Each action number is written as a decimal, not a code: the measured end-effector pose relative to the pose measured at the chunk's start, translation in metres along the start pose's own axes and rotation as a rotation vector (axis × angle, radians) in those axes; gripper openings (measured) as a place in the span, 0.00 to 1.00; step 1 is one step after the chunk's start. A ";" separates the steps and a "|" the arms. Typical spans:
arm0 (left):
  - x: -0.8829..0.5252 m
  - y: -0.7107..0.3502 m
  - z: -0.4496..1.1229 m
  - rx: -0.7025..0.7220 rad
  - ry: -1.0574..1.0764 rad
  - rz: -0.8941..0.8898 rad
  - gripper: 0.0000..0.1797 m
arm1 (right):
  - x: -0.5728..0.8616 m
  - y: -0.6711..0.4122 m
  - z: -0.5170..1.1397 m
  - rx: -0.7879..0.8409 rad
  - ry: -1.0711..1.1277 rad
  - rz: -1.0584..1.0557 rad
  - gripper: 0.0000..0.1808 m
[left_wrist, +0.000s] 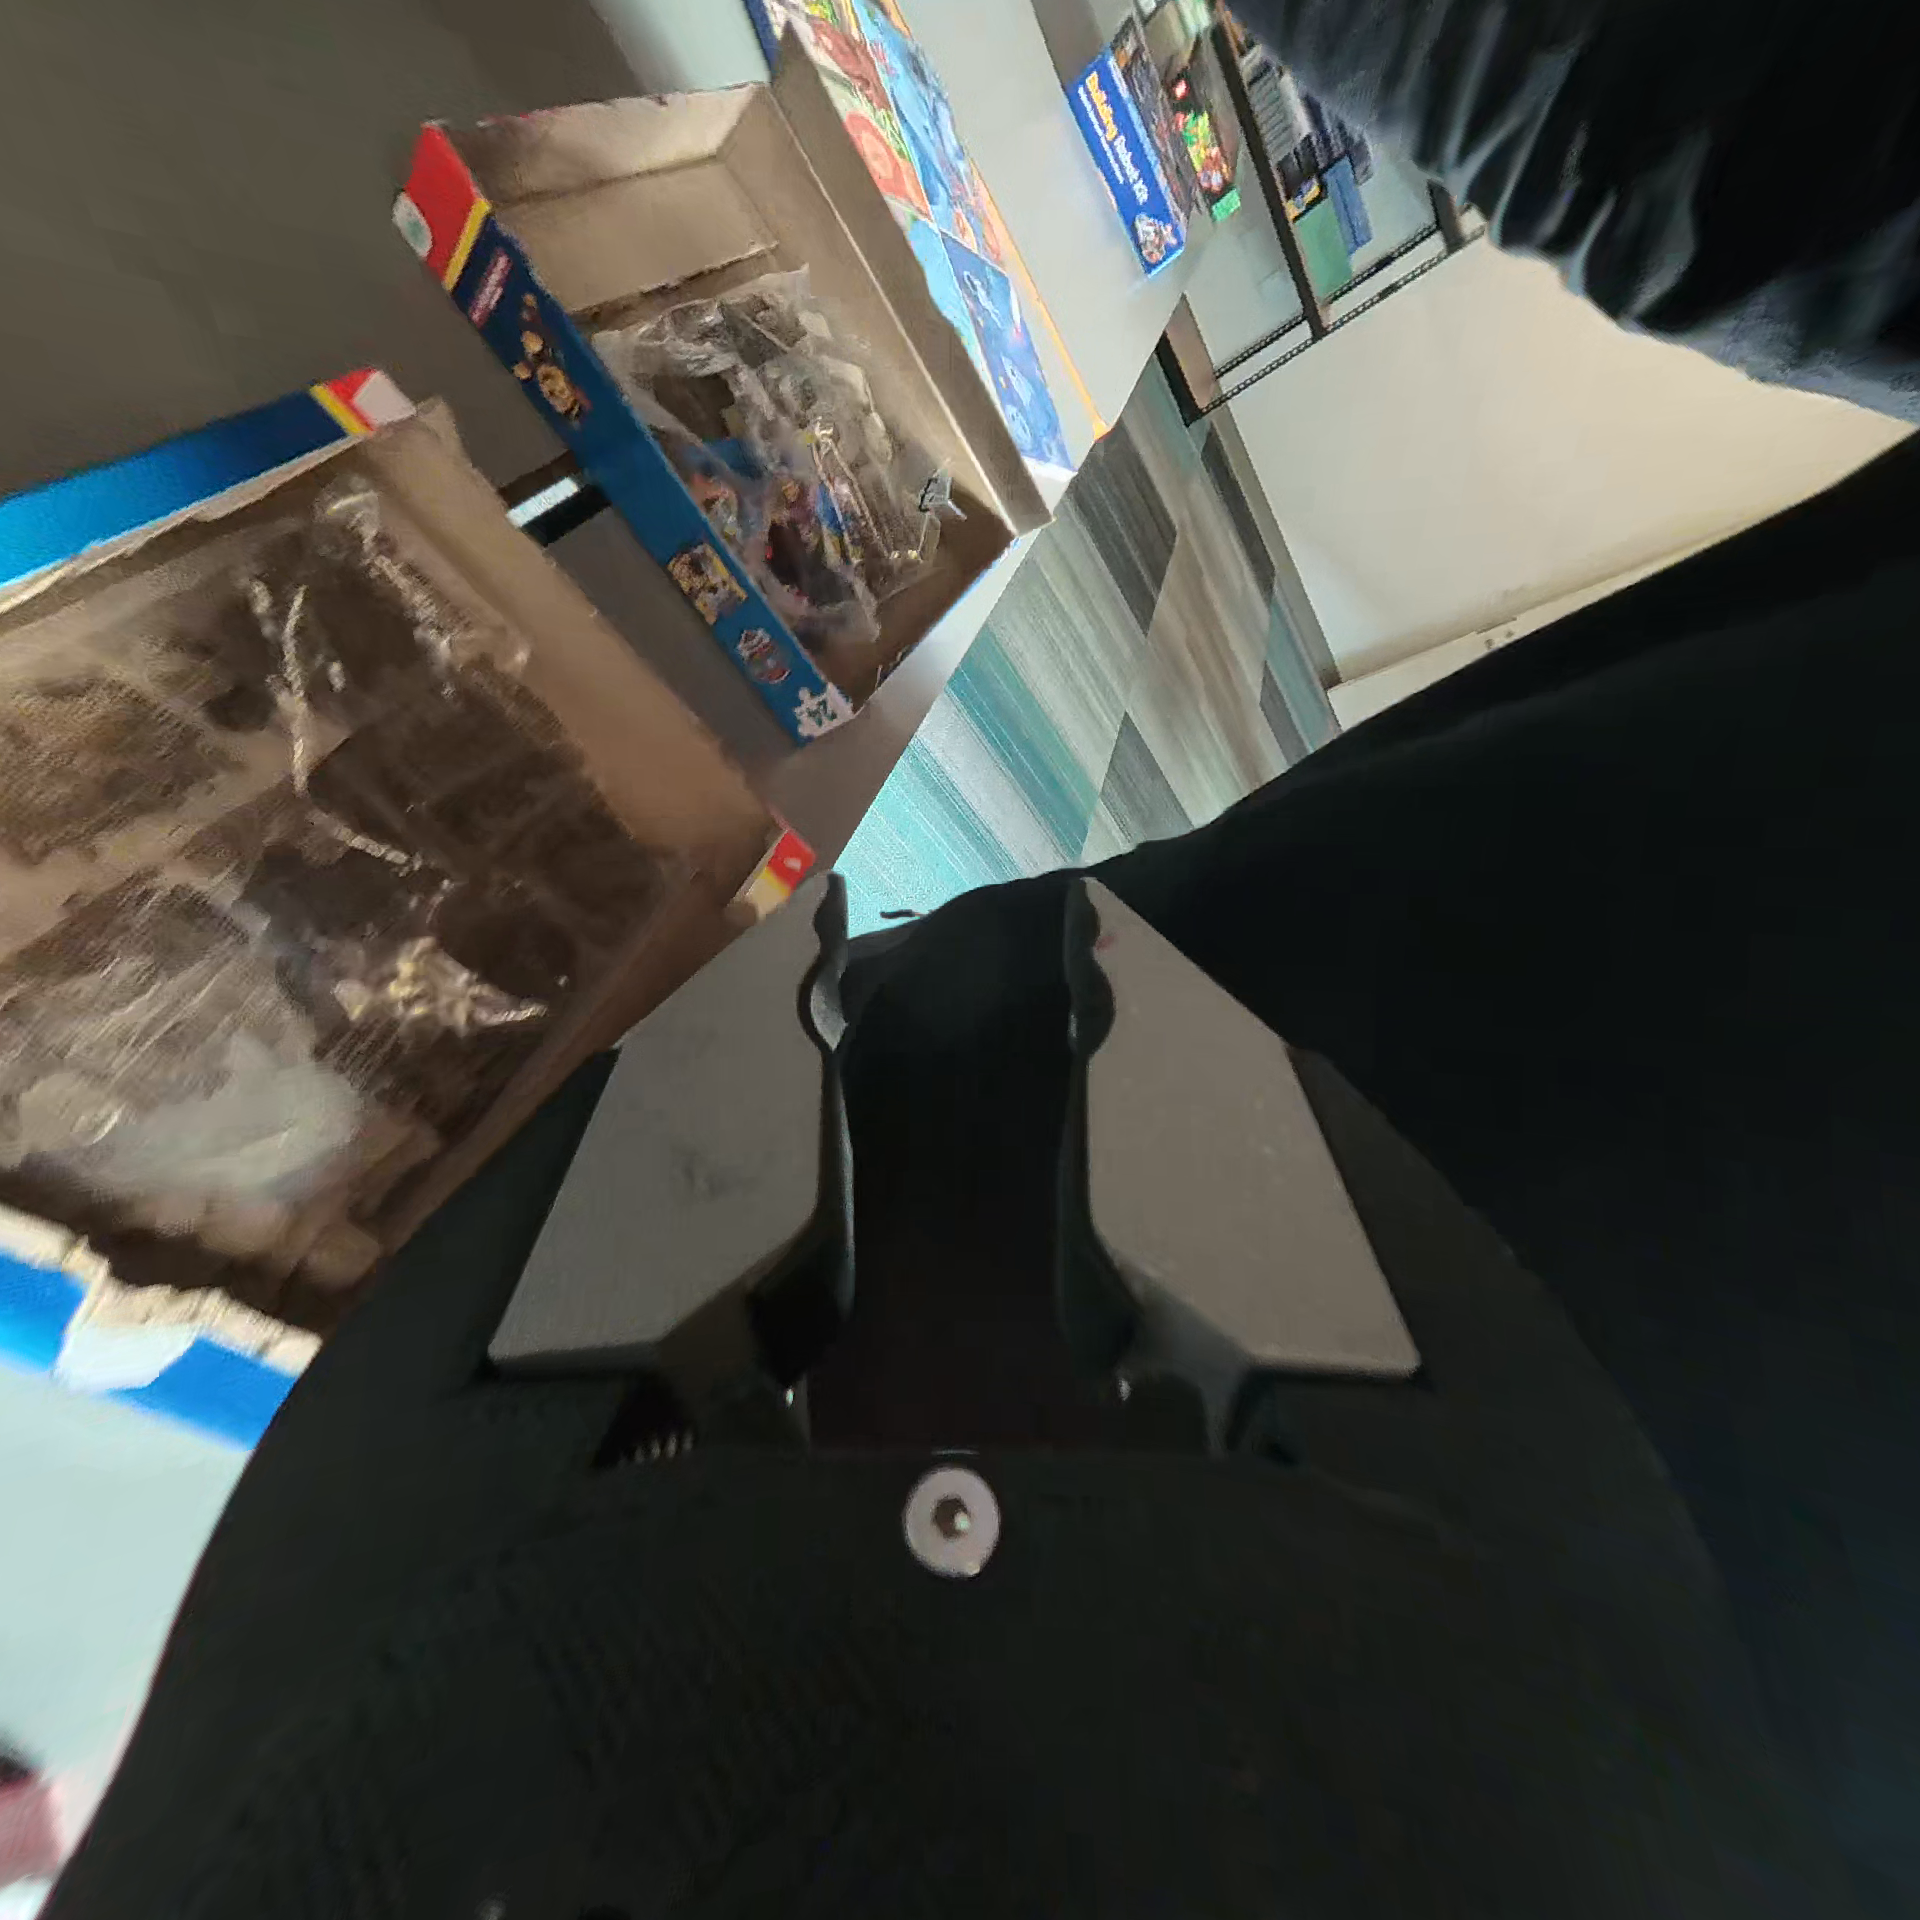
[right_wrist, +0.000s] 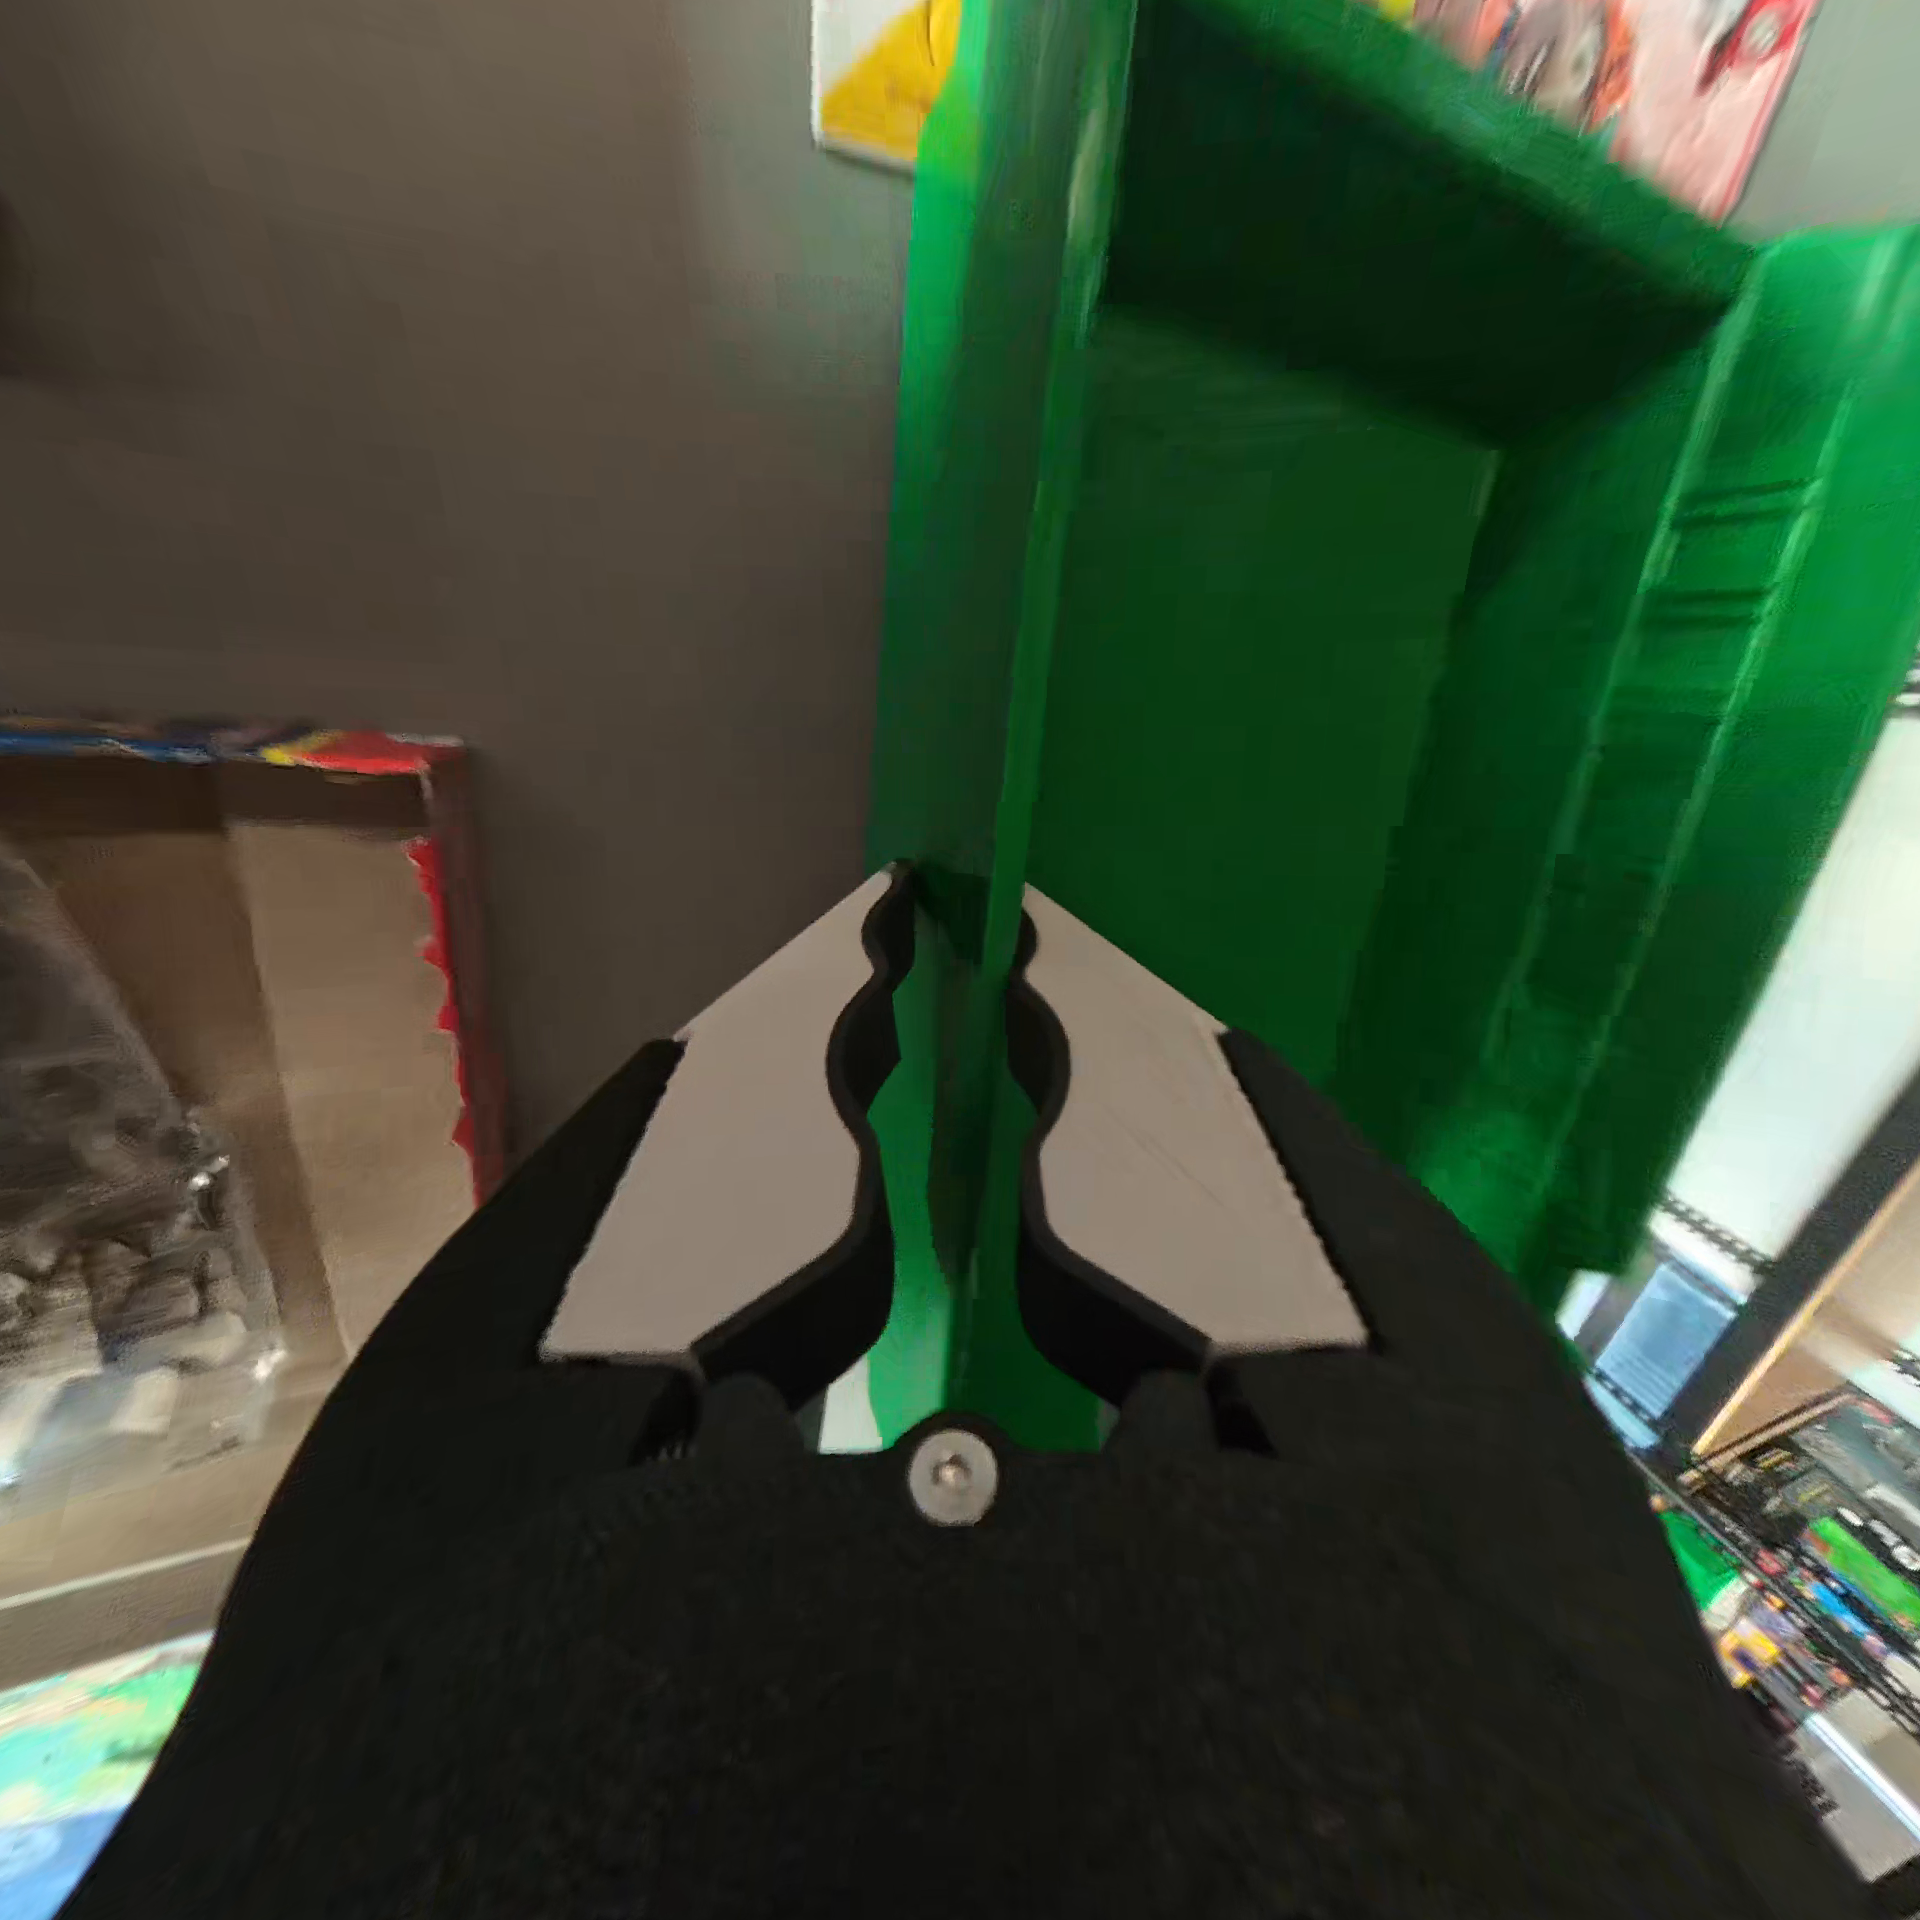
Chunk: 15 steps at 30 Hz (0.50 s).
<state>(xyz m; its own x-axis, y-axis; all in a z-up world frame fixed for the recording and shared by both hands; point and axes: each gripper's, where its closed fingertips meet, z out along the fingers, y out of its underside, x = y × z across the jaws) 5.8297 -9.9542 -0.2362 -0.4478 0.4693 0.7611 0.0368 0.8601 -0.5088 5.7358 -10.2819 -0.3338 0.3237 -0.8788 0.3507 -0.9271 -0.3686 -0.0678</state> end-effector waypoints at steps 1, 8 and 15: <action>0.004 -0.005 0.008 -0.014 0.002 0.007 0.22 | 0.002 0.007 0.006 -0.022 -0.019 0.007 0.06; 0.029 -0.046 0.053 -0.165 0.104 0.187 0.23 | 0.007 0.044 -0.062 0.022 0.213 0.290 0.12; 0.081 -0.050 0.095 -0.336 0.405 0.450 0.23 | -0.219 0.053 -0.215 0.414 0.057 1.091 0.12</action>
<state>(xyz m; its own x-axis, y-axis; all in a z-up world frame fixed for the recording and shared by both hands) 5.7065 -9.9777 -0.1872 0.0424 0.7767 0.6285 0.4446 0.5487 -0.7080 5.5749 -10.0440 -0.2137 -0.6249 -0.7797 -0.0409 -0.5727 0.4933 -0.6547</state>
